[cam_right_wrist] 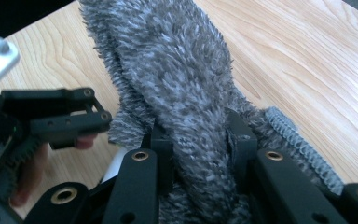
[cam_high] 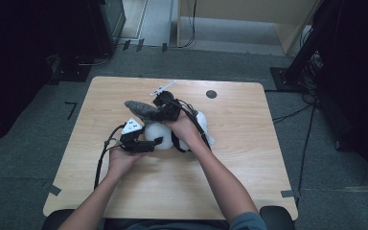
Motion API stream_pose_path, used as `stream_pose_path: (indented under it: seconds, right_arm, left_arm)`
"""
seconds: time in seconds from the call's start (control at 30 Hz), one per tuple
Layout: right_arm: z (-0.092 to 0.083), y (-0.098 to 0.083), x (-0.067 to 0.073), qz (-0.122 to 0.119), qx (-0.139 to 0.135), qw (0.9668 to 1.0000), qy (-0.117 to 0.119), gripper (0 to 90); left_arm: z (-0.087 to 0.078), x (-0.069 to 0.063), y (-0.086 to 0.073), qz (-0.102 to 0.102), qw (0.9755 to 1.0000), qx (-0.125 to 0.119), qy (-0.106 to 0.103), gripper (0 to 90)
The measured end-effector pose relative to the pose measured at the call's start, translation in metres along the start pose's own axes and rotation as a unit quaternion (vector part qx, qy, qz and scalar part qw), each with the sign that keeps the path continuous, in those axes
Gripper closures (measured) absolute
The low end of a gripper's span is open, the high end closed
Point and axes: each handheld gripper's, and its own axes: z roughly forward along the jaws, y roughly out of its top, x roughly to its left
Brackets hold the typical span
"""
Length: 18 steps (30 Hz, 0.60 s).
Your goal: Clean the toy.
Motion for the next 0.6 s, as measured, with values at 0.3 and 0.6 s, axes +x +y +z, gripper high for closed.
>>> stream_pose_path:
  seconds: [0.3,0.6]
  right_arm:
    - [-0.024,-0.020,-0.017,0.003,0.009,0.9998,-0.017,71.4]
    - [-0.057,-0.046,-0.039,0.027,-0.009,0.9989,-0.036,71.1]
  left_arm:
    - [0.000,0.001,0.001,-0.001,1.0000,0.005,-0.001,22.7]
    - [0.001,0.000,0.002,-0.003,1.0000,0.007,0.000,23.1]
